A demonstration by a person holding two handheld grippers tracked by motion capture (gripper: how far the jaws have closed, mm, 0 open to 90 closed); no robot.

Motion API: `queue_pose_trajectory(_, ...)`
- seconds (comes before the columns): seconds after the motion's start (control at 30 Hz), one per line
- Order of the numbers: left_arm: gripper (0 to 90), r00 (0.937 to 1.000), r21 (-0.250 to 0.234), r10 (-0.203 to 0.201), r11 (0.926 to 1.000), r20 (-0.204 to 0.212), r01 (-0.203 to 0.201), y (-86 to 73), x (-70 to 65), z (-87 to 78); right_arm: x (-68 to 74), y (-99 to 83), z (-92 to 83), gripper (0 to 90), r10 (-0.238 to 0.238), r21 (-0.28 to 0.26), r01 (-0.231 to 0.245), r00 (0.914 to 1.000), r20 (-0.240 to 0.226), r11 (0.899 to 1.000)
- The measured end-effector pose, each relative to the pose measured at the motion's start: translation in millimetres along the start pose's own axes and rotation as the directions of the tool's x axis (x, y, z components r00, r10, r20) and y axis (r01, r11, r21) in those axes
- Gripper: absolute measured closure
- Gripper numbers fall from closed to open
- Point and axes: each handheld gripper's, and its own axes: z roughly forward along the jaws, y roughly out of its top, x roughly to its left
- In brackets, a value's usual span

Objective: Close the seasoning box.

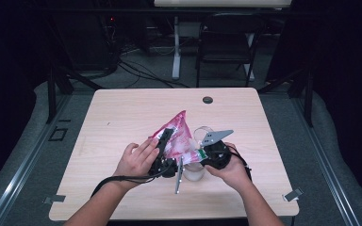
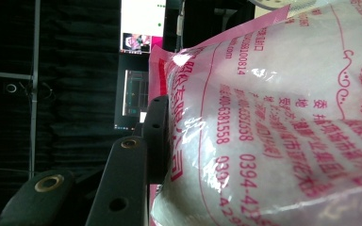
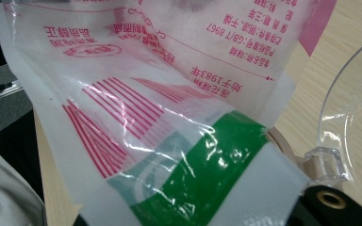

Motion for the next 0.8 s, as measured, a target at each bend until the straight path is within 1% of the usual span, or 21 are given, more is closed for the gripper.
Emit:
queue_pose_trajectory(0.07,65.6,1.0,0.002,-0.006,1.0,0.004,0.006,-0.2,-0.1,-0.1,0.2,0.1,0.0,90.0,0.0,-0.002,0.0,1.0,0.001,1.0)
queue_pose_trajectory(0.43,65.6,1.0,-0.002,-0.005,1.0,0.006,0.005,0.0,-0.3,-0.2,-0.3,-0.2,0.1,90.0,0.0,0.002,0.0,1.0,-0.001,1.0)
queue_pose_trajectory(0.5,65.6,1.0,-0.004,-0.004,1.0,0.006,0.004,0.2,-0.2,-0.3,-0.5,-0.4,0.2,90.0,0.003,-0.001,-0.003,1.0,-0.003,1.0)
queue_pose_trajectory(0.53,65.6,1.0,-0.008,0.004,1.0,0.0,-0.004,0.4,0.4,-0.2,-0.6,-0.4,0.1,90.0,0.003,0.0,-0.003,1.0,-0.004,1.0)
queue_pose_trajectory(0.57,65.5,1.0,-0.007,0.0,1.0,0.002,0.0,0.4,0.2,-0.2,-0.7,-0.4,0.1,90.0,0.003,-0.001,-0.003,1.0,-0.004,1.0)
queue_pose_trajectory(0.8,65.5,0.9999,-0.011,0.01,0.9999,-0.002,-0.01,1.1,1.5,-0.6,-1.1,-0.5,-0.5,90.0,0.003,-0.001,-0.003,1.0,-0.004,1.0)
